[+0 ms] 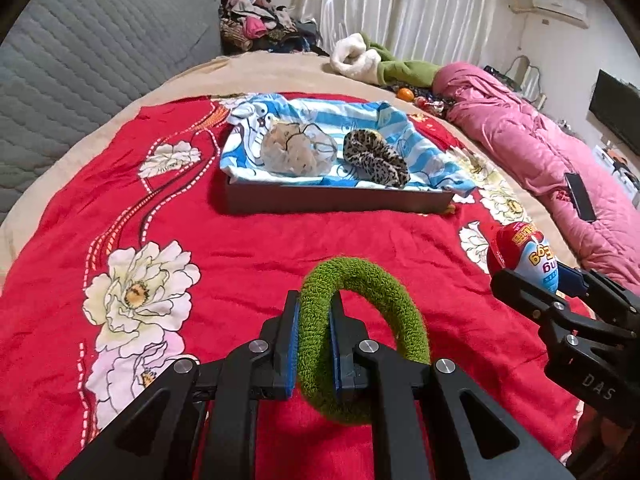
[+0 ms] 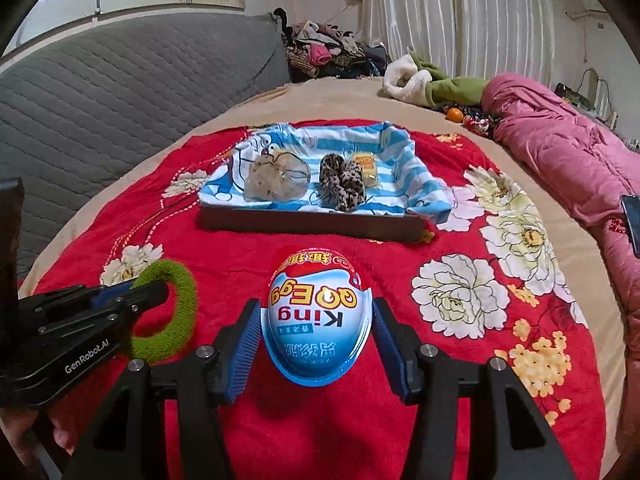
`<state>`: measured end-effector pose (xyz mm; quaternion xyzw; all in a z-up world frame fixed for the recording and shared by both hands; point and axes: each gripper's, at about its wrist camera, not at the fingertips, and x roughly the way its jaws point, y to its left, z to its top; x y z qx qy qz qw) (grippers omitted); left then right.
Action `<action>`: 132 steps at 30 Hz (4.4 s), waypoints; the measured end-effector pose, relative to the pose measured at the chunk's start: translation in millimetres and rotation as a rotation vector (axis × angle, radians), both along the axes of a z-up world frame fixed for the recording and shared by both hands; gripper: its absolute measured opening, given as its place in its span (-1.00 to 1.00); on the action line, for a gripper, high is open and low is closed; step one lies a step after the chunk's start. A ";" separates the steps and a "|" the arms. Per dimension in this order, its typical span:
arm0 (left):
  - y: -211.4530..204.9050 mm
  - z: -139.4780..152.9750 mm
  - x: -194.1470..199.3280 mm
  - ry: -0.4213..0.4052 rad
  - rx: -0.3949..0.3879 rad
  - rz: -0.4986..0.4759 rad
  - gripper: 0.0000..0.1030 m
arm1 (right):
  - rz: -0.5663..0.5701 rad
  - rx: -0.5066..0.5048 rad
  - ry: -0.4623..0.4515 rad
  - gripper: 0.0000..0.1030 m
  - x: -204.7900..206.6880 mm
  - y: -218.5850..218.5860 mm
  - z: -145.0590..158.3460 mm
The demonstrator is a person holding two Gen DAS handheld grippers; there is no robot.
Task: Organize objects
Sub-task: 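Lift the green ring and blue egg up off the bed cover, then carry the ring and egg over the striped cloth in the tray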
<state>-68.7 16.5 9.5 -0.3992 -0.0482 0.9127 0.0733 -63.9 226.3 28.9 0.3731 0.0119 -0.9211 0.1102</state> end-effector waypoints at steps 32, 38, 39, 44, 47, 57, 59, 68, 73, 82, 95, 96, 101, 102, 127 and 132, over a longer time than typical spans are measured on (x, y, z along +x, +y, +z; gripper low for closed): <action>12.6 138.4 -11.8 0.205 -0.032 0.013 -0.75 | -0.001 -0.023 0.250 0.07 13.0 -6.0 129.2; 14.0 152.8 -32.8 0.220 -0.042 0.022 -0.75 | -0.007 -0.036 0.270 0.07 -3.7 -3.8 141.5; 15.5 153.8 -36.6 0.224 -0.048 0.024 -0.75 | -0.009 -0.038 0.272 0.07 -7.4 -3.2 143.0; 20.0 156.1 -58.2 0.230 -0.060 0.030 -0.75 | -0.012 -0.046 0.274 0.07 -28.8 0.3 145.8; 21.7 152.7 -74.4 0.220 -0.057 0.032 -0.75 | -0.013 -0.046 0.268 0.07 -43.0 2.8 142.6; 34.6 128.1 -134.7 0.192 -0.073 0.027 -0.75 | -0.016 -0.037 0.232 0.07 -94.3 8.3 117.8; 36.9 121.1 -146.6 0.182 -0.074 0.025 -0.75 | -0.016 -0.039 0.222 0.07 -104.6 8.7 111.9; 42.3 95.5 -191.3 0.153 -0.084 0.022 -0.75 | -0.008 -0.040 0.188 0.07 -143.4 9.5 88.6; 43.5 88.1 -210.5 0.148 -0.084 0.024 -0.75 | -0.009 -0.039 0.183 0.07 -159.7 9.5 81.4; 42.8 66.5 -241.5 0.120 -0.059 0.031 -0.75 | -0.021 -0.036 0.174 0.07 -188.9 14.6 66.7; 38.5 15.8 -276.4 0.093 -0.022 0.057 -0.75 | -0.036 -0.047 0.124 0.07 -233.3 22.4 16.7; 38.3 11.5 -278.3 0.086 -0.015 0.056 -0.75 | -0.038 -0.037 0.115 0.07 -236.8 22.7 10.7; 44.0 -7.5 -288.2 0.075 -0.022 0.049 -0.75 | -0.051 -0.023 0.079 0.07 -247.4 25.0 -15.1; 44.8 -10.4 -289.6 0.074 -0.019 0.045 -0.75 | -0.049 -0.013 0.078 0.07 -248.5 24.7 -18.4; 63.5 -57.3 -301.5 0.019 -0.062 0.029 -0.69 | -0.079 0.012 0.020 0.07 -265.0 28.4 -63.8; 67.7 -60.8 -302.6 0.008 -0.082 0.020 -0.69 | -0.082 0.015 0.025 0.07 -265.5 28.8 -65.3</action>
